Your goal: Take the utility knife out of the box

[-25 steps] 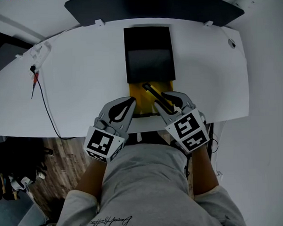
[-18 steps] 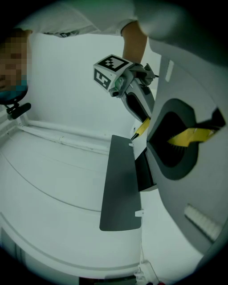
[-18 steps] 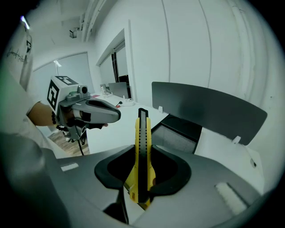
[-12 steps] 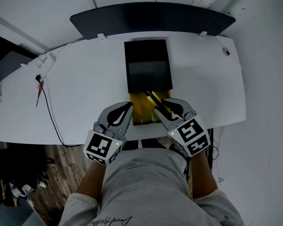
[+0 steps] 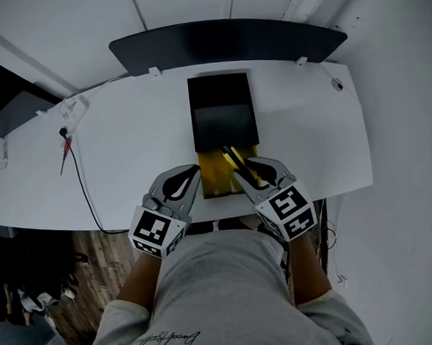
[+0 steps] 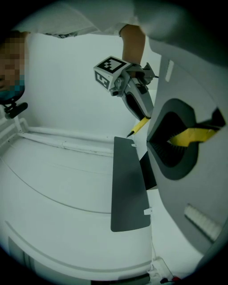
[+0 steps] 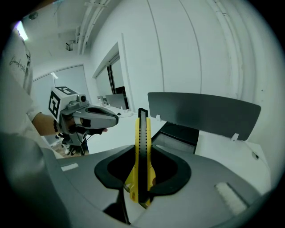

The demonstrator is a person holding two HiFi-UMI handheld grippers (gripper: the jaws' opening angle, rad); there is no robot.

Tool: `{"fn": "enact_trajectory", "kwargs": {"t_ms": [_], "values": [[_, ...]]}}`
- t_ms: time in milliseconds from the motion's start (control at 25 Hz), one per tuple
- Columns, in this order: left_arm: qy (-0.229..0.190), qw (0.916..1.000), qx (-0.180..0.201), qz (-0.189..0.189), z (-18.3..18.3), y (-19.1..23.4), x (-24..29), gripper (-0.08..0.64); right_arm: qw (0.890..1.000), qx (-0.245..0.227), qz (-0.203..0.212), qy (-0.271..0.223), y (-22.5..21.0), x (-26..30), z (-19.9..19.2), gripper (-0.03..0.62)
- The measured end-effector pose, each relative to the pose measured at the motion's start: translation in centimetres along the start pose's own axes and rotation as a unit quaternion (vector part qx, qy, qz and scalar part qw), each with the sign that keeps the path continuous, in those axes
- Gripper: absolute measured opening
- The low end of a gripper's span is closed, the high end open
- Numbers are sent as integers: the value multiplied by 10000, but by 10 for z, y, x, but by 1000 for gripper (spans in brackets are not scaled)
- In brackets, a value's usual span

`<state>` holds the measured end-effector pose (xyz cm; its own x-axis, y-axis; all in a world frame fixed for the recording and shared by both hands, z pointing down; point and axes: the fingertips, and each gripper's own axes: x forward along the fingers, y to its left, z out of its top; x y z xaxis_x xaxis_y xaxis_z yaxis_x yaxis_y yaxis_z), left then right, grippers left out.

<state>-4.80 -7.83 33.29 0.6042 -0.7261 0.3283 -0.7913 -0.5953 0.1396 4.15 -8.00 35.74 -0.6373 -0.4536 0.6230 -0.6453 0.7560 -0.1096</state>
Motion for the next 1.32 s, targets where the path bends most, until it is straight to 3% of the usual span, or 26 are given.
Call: {"fn": "enact_trajectory", "kwargs": {"t_ms": [360, 1320], "values": [[-55, 9999, 15, -120, 7, -15, 4, 2, 9999, 57, 62, -70, 3, -3, 1, 132], [-90, 9999, -106, 41, 6, -15, 7, 2, 9998, 6, 157, -73, 0, -5, 1, 132]]}}
